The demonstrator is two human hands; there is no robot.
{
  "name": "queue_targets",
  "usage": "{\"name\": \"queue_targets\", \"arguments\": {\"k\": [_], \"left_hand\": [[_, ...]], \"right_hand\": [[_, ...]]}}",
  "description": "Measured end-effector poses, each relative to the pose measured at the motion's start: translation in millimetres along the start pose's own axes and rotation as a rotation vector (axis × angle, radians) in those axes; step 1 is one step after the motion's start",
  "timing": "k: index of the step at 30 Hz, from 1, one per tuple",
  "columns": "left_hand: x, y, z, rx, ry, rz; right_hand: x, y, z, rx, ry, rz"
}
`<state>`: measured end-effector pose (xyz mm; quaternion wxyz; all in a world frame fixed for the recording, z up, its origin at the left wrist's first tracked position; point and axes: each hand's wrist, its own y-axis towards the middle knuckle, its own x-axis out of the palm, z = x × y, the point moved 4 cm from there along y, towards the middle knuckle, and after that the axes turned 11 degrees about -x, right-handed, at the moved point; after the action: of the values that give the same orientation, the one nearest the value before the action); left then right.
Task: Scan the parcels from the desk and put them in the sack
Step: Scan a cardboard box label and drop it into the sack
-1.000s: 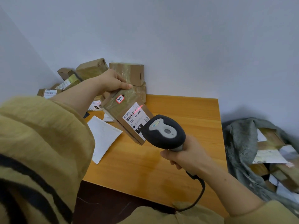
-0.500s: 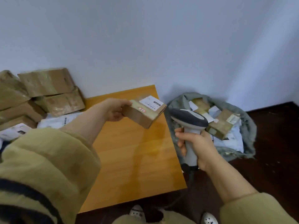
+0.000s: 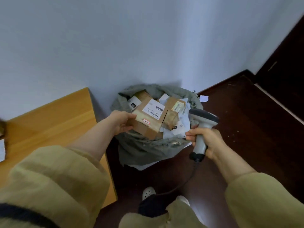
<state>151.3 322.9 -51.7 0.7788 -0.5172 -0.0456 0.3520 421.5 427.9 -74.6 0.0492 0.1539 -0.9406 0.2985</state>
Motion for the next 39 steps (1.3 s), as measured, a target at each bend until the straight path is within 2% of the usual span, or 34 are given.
{"name": "queue_targets", "arguments": {"k": [4,10,18,23,28,32,36,39], "left_hand": [[43.4,22.7,32.1,0.049,0.058,0.021],[94.4,78.2,81.5,0.099,0.112,0.005],[121.8,158.4,139.2,0.188,0.068,0.097],[132.1,200.5,158.9,0.224,-0.035,0.223],[139.9,225.3,164.7,0.202,-0.055,0.294],[139.9,222.7,163.9,0.187,-0.075,0.303],[132.8,205.6,170.7,0.207,-0.072,0.327],[126.0,195.3,175.9,0.220,-0.057,0.341]], "right_hand": [[-34.6,55.8,-9.4,0.030,0.001,0.158],[-50.9,139.3,-25.8,0.077,-0.167,0.232],[-46.0,268.0,-5.8,0.170,-0.368,0.247],[-38.5,335.2,19.6,0.238,-0.444,0.167],[-34.8,377.6,49.1,0.334,-0.410,0.051],[-31.8,381.8,48.9,0.358,-0.402,0.034],[-22.4,374.6,14.6,0.254,-0.172,0.080],[-13.0,368.9,-28.7,0.120,0.114,0.088]]}}
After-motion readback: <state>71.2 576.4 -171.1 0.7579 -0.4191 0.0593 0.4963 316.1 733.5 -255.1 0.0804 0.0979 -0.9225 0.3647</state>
